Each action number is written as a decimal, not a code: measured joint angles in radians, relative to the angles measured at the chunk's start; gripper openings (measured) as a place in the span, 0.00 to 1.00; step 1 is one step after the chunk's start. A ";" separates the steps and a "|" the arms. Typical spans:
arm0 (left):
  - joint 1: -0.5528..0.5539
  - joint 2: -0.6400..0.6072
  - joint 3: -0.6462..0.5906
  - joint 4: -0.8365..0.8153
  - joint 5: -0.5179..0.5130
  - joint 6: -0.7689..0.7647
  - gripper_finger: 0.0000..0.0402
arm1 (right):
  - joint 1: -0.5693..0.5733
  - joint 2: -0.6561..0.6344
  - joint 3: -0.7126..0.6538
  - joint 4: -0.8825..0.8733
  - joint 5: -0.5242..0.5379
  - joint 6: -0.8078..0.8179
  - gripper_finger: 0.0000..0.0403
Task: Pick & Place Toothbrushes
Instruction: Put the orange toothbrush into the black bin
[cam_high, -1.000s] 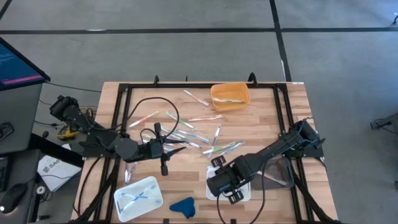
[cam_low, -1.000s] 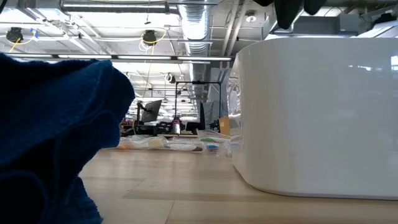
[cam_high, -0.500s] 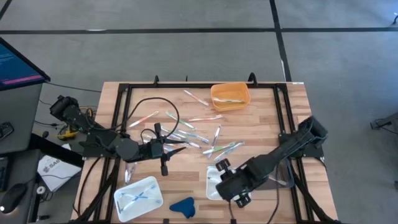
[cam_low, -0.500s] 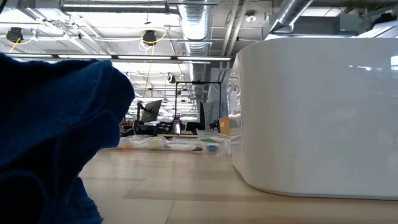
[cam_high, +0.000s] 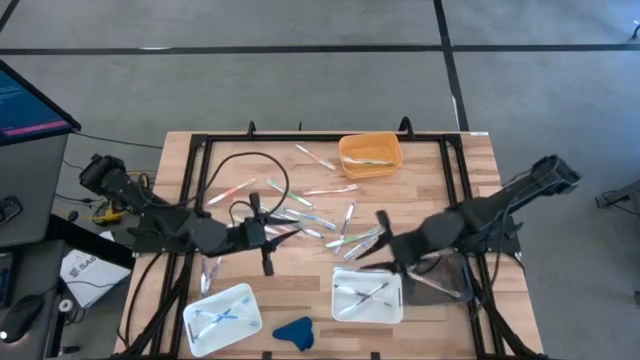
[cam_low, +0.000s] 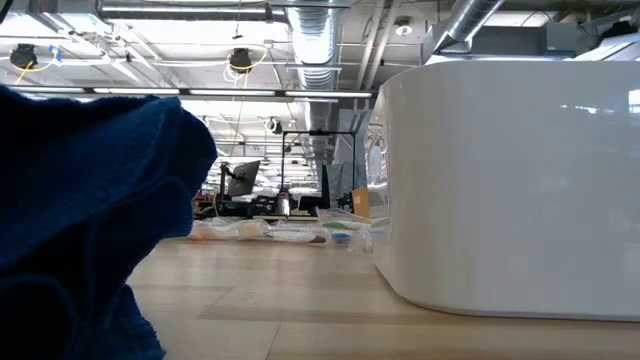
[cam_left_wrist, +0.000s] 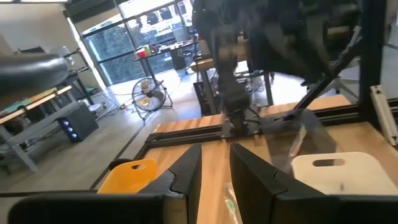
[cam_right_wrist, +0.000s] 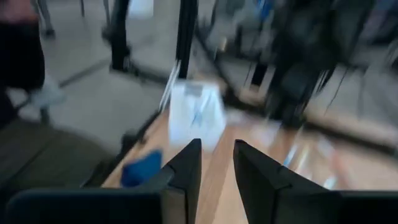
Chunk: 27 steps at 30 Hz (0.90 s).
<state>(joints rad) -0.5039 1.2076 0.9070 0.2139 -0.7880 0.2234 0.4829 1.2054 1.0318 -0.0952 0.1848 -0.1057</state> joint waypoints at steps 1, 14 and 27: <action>0.005 0.000 0.000 -0.004 0.000 0.000 0.19 | -0.008 -0.027 -0.021 0.053 0.000 -0.029 0.22; 0.082 0.000 -0.026 -0.015 0.000 -0.046 0.19 | -0.108 -0.165 -0.248 0.492 -0.004 0.011 0.22; 0.536 0.107 -0.092 -0.011 0.248 -0.333 0.19 | -0.113 -0.254 -0.252 0.381 -0.004 0.158 0.22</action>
<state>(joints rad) 0.0323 1.3148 0.8152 0.2025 -0.5401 -0.1096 0.3696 0.9516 0.7803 0.2858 0.1809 0.0527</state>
